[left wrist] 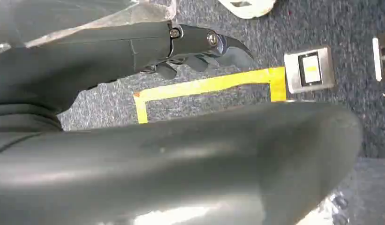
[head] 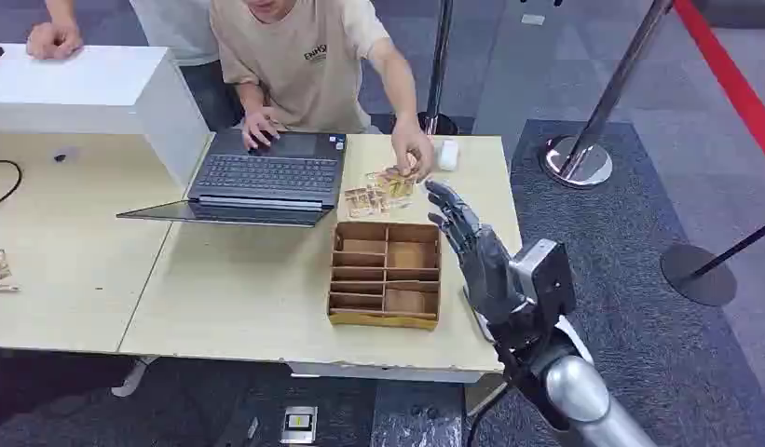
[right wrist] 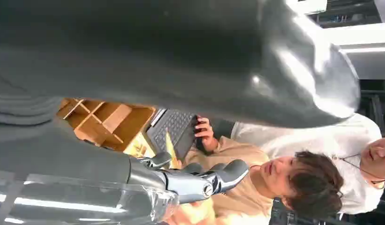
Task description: Pass the card to the sensor for recognition and then transmit it.
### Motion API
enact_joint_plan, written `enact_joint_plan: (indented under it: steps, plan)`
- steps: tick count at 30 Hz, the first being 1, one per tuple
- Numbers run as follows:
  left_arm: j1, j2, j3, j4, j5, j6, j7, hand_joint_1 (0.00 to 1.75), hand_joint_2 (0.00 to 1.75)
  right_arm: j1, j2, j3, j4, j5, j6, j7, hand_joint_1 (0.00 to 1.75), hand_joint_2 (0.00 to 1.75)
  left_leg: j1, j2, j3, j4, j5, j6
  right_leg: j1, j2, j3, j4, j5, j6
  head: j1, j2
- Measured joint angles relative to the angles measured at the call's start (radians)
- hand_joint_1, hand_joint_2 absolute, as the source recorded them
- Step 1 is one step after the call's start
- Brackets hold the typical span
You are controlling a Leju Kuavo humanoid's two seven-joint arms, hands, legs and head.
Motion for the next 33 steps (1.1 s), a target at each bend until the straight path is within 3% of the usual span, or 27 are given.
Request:
enact_joint_plan:
  steps: [5,10,11,13,20,22,25,27,31,33]
  plan:
    - [0.001,0.004,0.000,0.000,0.001,-0.008,-0.005,0.00,0.00,-0.017,-0.002,0.006,0.001,0.170,-0.059,0.043,0.00,0.00,0.000,0.000,0.000,0.000,0.000,0.000,0.000,0.000,0.000,0.000,0.000,0.000,0.000,0.000]
    - [0.001,0.004,0.000,0.000,0.002,-0.008,-0.005,0.00,0.00,-0.027,-0.002,0.011,0.001,0.187,-0.065,0.051,0.00,0.00,0.000,0.000,0.000,0.000,0.000,0.000,0.000,0.000,0.000,0.000,0.000,0.000,0.000,0.000]
    - [0.001,0.004,0.000,0.000,0.002,-0.008,-0.005,0.00,0.00,-0.028,-0.002,0.013,0.001,0.187,-0.066,0.051,0.00,1.75,0.000,0.000,0.000,0.000,0.000,0.000,0.000,0.000,0.000,0.000,0.000,0.000,0.000,0.000]
    - [0.001,0.005,0.000,0.000,0.002,-0.008,-0.005,0.00,0.00,-0.029,-0.002,0.016,0.001,0.203,-0.071,0.056,0.00,1.75,0.000,0.000,0.000,0.000,0.000,0.000,0.000,0.000,0.000,0.000,0.000,0.000,0.000,0.000]
    - [-0.001,0.004,0.000,0.000,-0.002,-0.009,0.001,0.00,0.00,-0.049,-0.002,0.031,0.014,0.510,-0.194,0.118,0.00,1.75,0.000,0.000,0.000,0.000,0.000,0.000,0.000,0.000,0.000,0.000,0.000,0.000,0.000,0.000]
    - [-0.002,0.004,0.000,0.000,-0.006,-0.011,0.006,0.00,0.00,-0.052,-0.002,0.037,0.019,0.670,-0.238,0.153,0.00,1.75,0.000,0.000,0.000,0.000,0.000,0.000,0.000,0.000,0.000,0.000,0.000,0.000,0.000,0.000]
    - [-0.007,0.002,0.000,0.000,-0.012,-0.017,0.023,0.00,0.00,-0.063,-0.007,0.060,0.030,1.082,-0.316,0.219,0.00,1.75,0.000,0.000,0.000,0.000,0.000,0.000,0.000,0.000,0.000,0.000,0.000,0.000,0.000,0.000]
    - [-0.011,0.000,-0.001,0.000,-0.014,-0.017,0.030,0.00,0.00,-0.066,-0.010,0.075,0.038,1.280,-0.359,0.244,0.00,1.75,0.000,0.000,0.000,0.000,0.000,0.000,0.000,0.000,0.000,0.000,0.000,0.000,0.000,0.000]
    - [-0.020,-0.008,-0.003,0.000,-0.018,-0.010,0.046,0.00,0.00,-0.073,-0.024,0.103,0.055,1.508,-0.440,0.255,0.00,1.75,0.000,0.000,0.000,0.000,0.000,0.000,0.000,0.000,0.000,0.000,0.000,0.000,0.000,0.000]
    - [-0.025,-0.010,-0.005,0.000,-0.023,-0.015,0.047,0.00,0.00,-0.078,-0.029,0.115,0.067,1.556,-0.463,0.251,0.00,1.75,0.000,0.000,0.000,0.000,0.000,0.000,0.000,0.000,0.000,0.000,0.000,0.000,0.000,0.000]
